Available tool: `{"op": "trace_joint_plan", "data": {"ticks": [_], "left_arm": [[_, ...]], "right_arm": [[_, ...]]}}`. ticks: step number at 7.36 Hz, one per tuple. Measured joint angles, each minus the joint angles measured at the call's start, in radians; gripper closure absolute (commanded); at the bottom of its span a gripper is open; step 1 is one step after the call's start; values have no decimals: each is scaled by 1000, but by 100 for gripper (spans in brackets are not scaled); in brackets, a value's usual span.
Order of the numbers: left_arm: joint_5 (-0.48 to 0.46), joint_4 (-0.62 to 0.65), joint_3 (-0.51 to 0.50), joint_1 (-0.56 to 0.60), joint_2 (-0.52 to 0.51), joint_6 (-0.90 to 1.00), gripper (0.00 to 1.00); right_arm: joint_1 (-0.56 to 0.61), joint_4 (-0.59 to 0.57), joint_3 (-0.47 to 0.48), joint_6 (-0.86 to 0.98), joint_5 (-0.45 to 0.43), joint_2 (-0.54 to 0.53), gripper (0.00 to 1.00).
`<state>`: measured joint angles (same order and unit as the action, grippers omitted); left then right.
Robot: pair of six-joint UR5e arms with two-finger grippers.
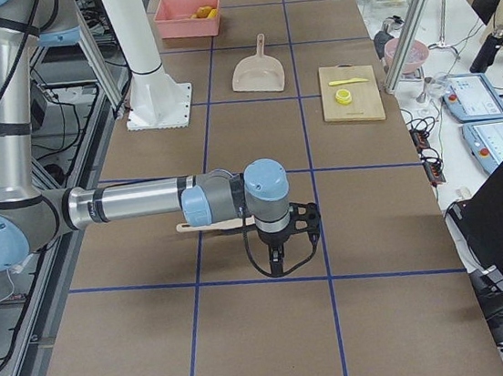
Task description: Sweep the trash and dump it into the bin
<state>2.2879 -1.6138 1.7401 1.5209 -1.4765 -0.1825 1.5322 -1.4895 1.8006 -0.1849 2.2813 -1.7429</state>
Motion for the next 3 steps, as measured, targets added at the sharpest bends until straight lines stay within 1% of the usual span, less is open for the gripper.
{"op": "trace_joint_plan", "data": {"ticks": [3], "left_arm": [[2, 0, 4, 1, 29, 0, 2]], "right_arm": [[0, 0, -1, 1, 1, 0, 0]]}}
